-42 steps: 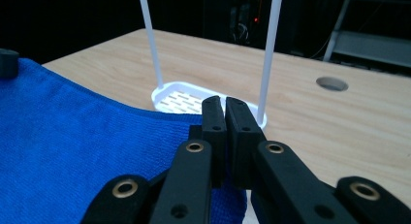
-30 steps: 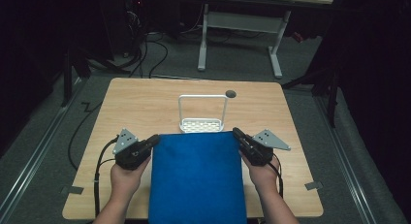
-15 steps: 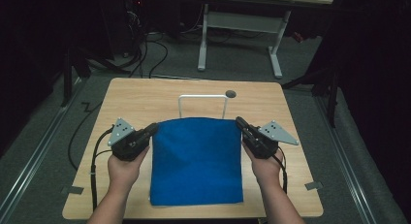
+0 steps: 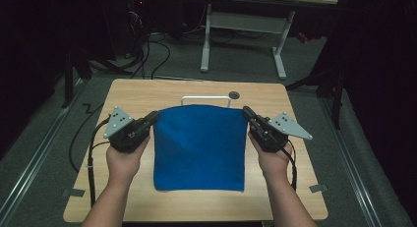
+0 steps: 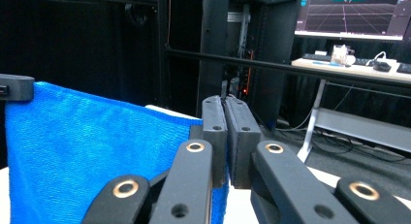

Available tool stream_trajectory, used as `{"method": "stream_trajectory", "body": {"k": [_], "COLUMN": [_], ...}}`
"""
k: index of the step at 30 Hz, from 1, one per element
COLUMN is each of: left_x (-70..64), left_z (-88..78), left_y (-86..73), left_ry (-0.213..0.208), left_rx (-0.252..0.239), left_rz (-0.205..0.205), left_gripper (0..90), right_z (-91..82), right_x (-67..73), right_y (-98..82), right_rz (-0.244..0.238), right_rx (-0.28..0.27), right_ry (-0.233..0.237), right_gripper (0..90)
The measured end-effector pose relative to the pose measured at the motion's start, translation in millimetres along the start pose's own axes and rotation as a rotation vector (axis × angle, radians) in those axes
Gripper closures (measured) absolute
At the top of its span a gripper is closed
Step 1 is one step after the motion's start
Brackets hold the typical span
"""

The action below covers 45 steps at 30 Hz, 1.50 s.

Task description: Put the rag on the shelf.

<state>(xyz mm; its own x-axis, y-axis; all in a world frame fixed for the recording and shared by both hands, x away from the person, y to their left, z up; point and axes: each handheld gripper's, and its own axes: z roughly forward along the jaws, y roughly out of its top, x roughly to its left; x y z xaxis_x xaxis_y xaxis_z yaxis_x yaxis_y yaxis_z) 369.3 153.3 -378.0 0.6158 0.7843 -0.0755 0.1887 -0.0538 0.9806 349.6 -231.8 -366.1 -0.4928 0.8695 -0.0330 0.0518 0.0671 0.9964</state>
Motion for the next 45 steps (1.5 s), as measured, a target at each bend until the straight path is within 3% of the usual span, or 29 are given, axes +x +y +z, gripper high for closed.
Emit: {"method": "stream_trajectory", "body": {"k": [22, 41, 45], "left_x": [4.1, 18.9, 25.4], "left_z": [-1.1, 14.0, 28.1], "left_y": [48.2, 57.7, 64.9], "left_ry": [0.011, 0.033, 0.037], "left_rx": [-0.072, -0.07, -0.051], "left_rz": [0.046, 0.04, 0.045], "left_gripper": [87.8, 87.9, 88.0], "right_z": [-2.6, 9.4, 17.6], "right_x": [-5.6, -18.6, -27.8], "right_y": [44.3, 54.1, 57.9], "right_rz": [-0.035, -0.02, -0.01], "right_rx": [-0.078, -0.072, -0.059], "right_ry": [-0.013, -0.033, -0.048], "right_gripper": [88.5, 88.8, 88.8]}}
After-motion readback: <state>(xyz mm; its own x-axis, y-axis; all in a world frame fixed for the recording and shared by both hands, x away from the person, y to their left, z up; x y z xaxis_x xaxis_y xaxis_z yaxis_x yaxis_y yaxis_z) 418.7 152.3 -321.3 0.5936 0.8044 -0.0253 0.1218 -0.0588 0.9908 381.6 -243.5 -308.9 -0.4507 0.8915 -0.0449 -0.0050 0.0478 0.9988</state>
